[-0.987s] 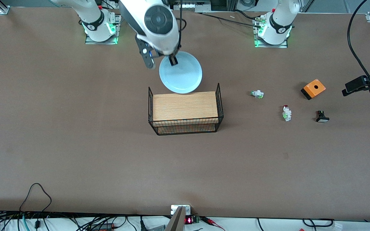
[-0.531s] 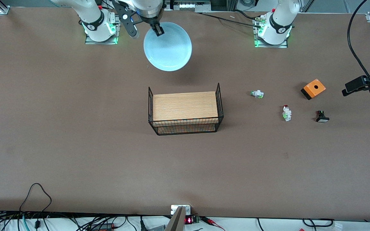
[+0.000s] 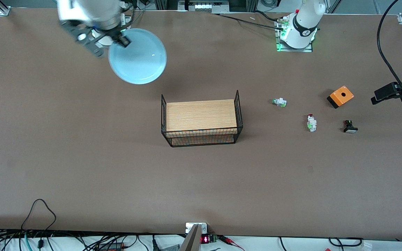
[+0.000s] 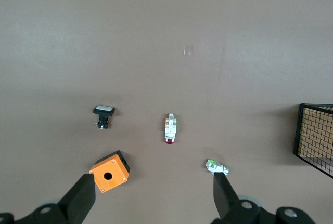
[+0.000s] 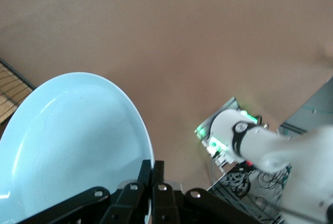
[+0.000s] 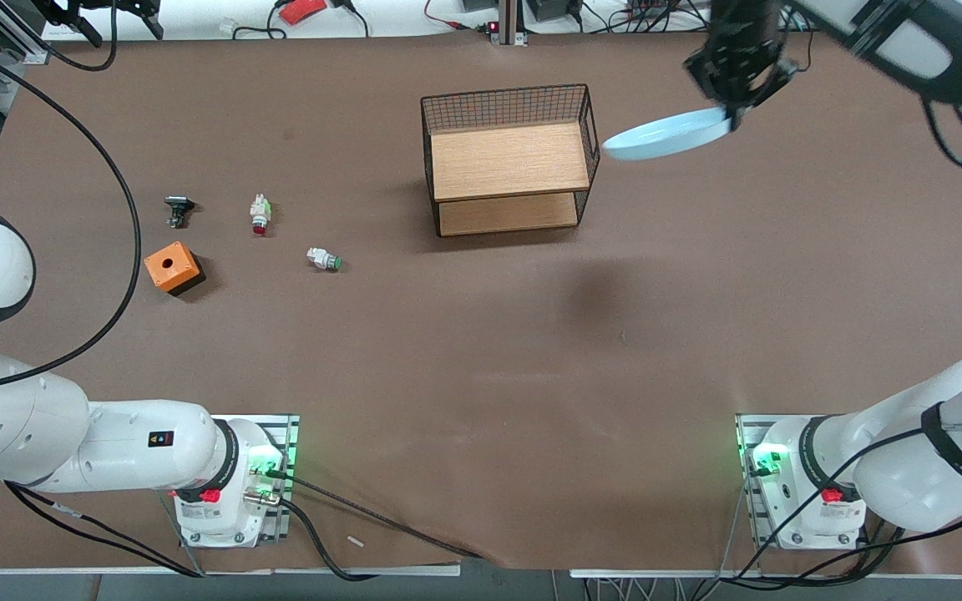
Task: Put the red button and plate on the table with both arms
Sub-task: 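Carry the plate away from the basket with the right gripper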
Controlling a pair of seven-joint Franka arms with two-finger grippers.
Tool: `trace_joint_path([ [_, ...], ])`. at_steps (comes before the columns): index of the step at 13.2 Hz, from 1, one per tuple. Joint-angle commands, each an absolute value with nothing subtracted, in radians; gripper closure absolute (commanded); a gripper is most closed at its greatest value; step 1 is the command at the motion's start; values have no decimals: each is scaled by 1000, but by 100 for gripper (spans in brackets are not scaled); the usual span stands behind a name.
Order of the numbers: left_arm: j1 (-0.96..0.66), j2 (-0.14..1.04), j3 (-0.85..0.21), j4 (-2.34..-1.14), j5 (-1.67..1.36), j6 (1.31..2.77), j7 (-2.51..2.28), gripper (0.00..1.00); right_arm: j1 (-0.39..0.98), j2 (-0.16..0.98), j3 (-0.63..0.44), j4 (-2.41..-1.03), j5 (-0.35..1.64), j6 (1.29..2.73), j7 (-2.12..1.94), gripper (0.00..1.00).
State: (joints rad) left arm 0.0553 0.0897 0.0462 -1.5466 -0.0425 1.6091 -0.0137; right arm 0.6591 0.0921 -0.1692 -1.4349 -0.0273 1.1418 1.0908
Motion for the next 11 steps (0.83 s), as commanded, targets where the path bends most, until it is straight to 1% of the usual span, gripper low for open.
trace_joint_path([
  [1,57,78,37,-1548,-46,1597,-2,0,612,84,-247,-1448,-48,1202,843,100],
  [3,52,77,37,-1548,-48,1594,-2,0,528,115,-278,-1448,-48,1259,661,100],
  [6,51,75,25,-1548,-46,1592,0,0,392,182,-279,-1451,-48,1371,421,100],
  [11,51,69,-11,-1543,-38,1574,-11,0,278,293,-279,-1451,-29,1544,180,100],
])
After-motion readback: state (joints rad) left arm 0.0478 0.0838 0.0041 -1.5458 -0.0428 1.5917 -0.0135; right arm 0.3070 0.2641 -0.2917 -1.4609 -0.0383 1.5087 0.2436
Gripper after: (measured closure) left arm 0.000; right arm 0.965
